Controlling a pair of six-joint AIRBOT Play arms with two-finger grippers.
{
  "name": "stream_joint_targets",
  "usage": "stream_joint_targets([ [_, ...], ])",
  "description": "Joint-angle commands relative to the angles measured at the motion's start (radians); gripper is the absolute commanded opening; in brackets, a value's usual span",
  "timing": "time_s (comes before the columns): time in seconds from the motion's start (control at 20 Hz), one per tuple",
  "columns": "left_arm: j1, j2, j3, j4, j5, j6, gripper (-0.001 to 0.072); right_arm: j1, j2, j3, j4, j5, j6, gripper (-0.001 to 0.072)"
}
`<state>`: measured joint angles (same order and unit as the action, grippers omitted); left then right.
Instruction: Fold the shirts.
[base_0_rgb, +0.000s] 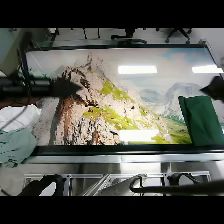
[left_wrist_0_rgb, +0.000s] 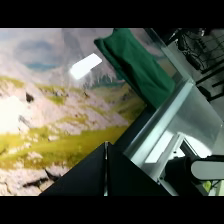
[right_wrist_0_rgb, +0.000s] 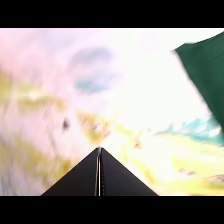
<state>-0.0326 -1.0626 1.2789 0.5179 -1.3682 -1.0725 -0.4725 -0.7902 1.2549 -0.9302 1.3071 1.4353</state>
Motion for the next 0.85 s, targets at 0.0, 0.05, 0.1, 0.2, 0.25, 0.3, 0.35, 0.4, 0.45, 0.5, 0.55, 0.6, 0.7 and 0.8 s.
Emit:
stream_joint_targets([
  [0.0, -0.034, 0.181, -0.369, 0.042, 0.042, -0.014, 0.0012, 0.311, 0.148, -0.289, -0.018, -0.071, 0.013, 0.0020],
  [0.05, -0.043, 0.221, -0.441, 0.044, 0.044, -0.014, 0.0012, 0.374, 0.181, -0.365, -0.020, -0.117, 0.017, 0.0020],
  [0.1, -0.049, 0.253, -0.490, 0.040, 0.045, -0.014, 0.0013, 0.419, 0.204, -0.422, -0.019, -0.157, 0.021, 0.0020],
  [0.2, -0.057, 0.306, -0.544, 0.040, 0.044, -0.040, 0.0012, 0.464, 0.214, -0.463, -0.018, -0.174, 0.019, 0.0020],
  [0.25, -0.057, 0.330, -0.558, 0.040, 0.045, -0.047, 0.0013, 0.472, 0.214, -0.465, -0.018, -0.175, 0.019, 0.0020],
  [0.3, -0.056, 0.351, -0.566, 0.040, 0.051, -0.047, 0.0013, 0.472, 0.214, -0.465, -0.010, -0.174, 0.019, 0.0020],
  [0.35, -0.053, 0.369, -0.573, 0.040, 0.063, -0.047, 0.0013, 0.472, 0.214, -0.465, 0.000, -0.166, 0.021, 0.0021],
  [0.4, -0.048, 0.388, -0.577, 0.040, 0.071, -0.047, 0.0014, 0.472, 0.214, -0.465, 0.015, -0.145, 0.023, 0.0020],
  [0.45, -0.040, 0.402, -0.576, 0.040, 0.069, -0.047, 0.0014, 0.472, 0.214, -0.465, 0.021, -0.138, 0.023, 0.0021],
  [0.5, -0.029, 0.417, -0.576, 0.040, 0.069, -0.047, 0.0014, 0.472, 0.214, -0.465, 0.027, -0.140, 0.023, 0.0020],
  [0.55, -0.020, 0.433, -0.576, 0.040, 0.067, -0.047, 0.0014, 0.472, 0.214, -0.465, 0.026, -0.140, 0.023, 0.0020],
  [0.6, -0.013, 0.448, -0.576, 0.040, 0.062, -0.047, 0.0014, 0.472, 0.214, -0.465, 0.026, -0.140, 0.023, 0.0020],
  [0.7, -0.008, 0.471, -0.576, 0.040, 0.059, -0.047, 0.0014, 0.472, 0.214, -0.465, 0.026, -0.140, 0.023, 0.0021],
  [0.8, -0.008, 0.491, -0.576, 0.040, 0.058, -0.047, 0.0014, 0.472, 0.214, -0.465, 0.026, -0.140, 0.023, 0.0020],
])
